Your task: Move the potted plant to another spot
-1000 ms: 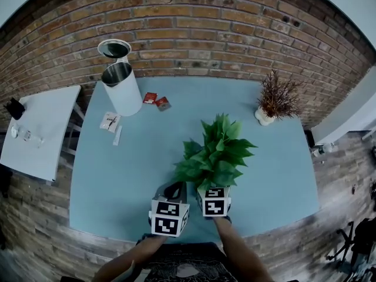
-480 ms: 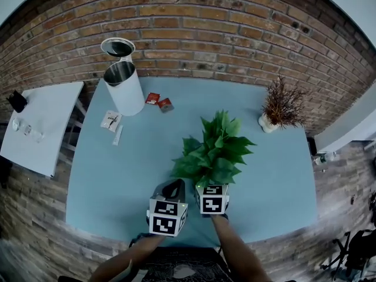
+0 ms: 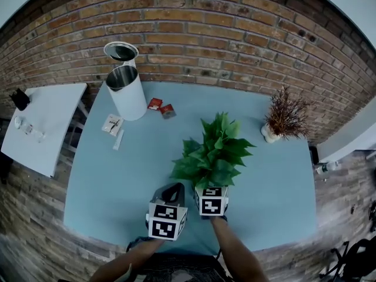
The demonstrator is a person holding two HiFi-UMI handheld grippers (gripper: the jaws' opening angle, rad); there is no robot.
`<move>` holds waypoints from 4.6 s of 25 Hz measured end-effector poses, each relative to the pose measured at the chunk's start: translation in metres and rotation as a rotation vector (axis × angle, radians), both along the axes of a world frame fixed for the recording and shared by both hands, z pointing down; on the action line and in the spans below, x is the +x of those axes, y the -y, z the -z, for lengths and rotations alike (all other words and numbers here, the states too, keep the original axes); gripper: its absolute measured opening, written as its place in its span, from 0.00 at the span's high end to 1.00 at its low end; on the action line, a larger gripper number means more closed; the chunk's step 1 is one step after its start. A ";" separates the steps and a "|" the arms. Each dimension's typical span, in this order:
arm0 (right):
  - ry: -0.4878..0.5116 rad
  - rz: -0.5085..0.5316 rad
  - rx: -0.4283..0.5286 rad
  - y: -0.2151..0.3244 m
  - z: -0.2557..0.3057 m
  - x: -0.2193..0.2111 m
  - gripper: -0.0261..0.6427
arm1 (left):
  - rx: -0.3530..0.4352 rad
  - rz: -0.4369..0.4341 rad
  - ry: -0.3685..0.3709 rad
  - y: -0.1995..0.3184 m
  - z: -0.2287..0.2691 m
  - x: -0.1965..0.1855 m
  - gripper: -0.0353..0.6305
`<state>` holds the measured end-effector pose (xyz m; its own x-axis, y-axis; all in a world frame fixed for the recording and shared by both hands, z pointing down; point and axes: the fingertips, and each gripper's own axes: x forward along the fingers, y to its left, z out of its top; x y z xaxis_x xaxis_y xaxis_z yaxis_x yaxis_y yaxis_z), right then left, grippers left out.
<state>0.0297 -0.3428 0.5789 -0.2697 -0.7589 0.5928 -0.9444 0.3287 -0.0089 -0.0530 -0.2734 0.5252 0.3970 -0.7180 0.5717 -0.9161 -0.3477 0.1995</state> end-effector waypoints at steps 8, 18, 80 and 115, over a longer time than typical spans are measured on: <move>0.008 0.013 0.002 0.014 0.000 0.000 0.32 | -0.002 0.010 0.007 0.007 0.000 0.005 0.95; 0.045 0.051 0.022 0.029 0.003 -0.008 0.33 | -0.006 0.034 0.018 0.009 -0.001 0.005 0.95; 0.055 0.061 0.075 -0.123 0.054 0.010 0.73 | 0.089 -0.027 -0.008 -0.081 0.021 0.022 0.95; 0.158 0.027 0.150 -0.220 0.107 -0.005 0.95 | 0.193 -0.097 -0.040 -0.147 0.045 0.021 0.95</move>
